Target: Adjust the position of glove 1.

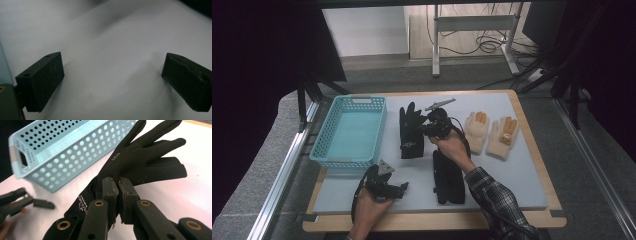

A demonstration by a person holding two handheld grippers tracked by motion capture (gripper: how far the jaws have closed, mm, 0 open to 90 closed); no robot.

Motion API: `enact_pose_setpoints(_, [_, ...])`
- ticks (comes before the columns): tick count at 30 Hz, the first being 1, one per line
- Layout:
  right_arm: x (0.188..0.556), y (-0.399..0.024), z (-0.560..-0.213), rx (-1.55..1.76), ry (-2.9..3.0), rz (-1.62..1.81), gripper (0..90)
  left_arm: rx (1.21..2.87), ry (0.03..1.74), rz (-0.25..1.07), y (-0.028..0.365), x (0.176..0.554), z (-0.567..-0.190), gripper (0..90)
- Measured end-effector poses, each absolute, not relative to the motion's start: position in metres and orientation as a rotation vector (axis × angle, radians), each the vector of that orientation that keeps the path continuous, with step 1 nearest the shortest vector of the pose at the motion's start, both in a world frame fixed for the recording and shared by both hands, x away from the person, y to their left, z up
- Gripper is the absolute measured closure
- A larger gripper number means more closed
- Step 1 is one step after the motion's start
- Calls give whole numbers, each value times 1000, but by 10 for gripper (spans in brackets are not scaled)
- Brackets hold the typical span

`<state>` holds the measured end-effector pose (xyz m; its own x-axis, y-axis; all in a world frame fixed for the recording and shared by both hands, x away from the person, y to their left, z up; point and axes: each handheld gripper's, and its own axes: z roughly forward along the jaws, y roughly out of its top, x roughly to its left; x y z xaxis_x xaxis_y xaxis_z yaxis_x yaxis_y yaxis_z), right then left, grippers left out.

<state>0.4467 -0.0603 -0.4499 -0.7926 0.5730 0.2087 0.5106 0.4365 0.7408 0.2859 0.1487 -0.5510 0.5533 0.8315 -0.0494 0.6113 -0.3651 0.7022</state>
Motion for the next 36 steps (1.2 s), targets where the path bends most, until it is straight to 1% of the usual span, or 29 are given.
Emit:
enact_pose_setpoints(10, [399, -112, -434, 971, 2587, 1346, 835, 2105, 1154, 414, 149, 286, -551, 42])
enact_pose_setpoints(16, [366, -148, -433, 971, 2578, 1373, 834, 2102, 1156, 414, 148, 286, -551, 42])
enact_pose_setpoints(21, [341, -175, -444, 1004, 2591, 1374, 834, 2100, 1156, 414, 148, 286, -551, 41])
enact_pose_setpoints(24, [333, -183, -452, 1017, 2600, 1375, 834, 2099, 1156, 415, 148, 286, -551, 42])
enact_pose_setpoints(31, [332, -184, -477, 1009, 2640, 1268, 826, 2100, 1160, 414, 148, 286, -551, 42])
enact_pose_setpoints(33, [332, -183, -485, 989, 2629, 1197, 806, 2105, 1157, 413, 149, 286, -551, 42])
enact_pose_setpoints(34, [332, -184, -489, 973, 2619, 1168, 776, 2105, 1157, 413, 149, 286, -551, 42])
enact_pose_setpoints(35, [333, -185, -492, 969, 2615, 1162, 711, 2111, 1154, 414, 149, 286, -551, 42])
enact_pose_setpoints(36, [333, -188, -493, 976, 2598, 1153, 613, 2110, 1155, 414, 149, 286, -551, 42])
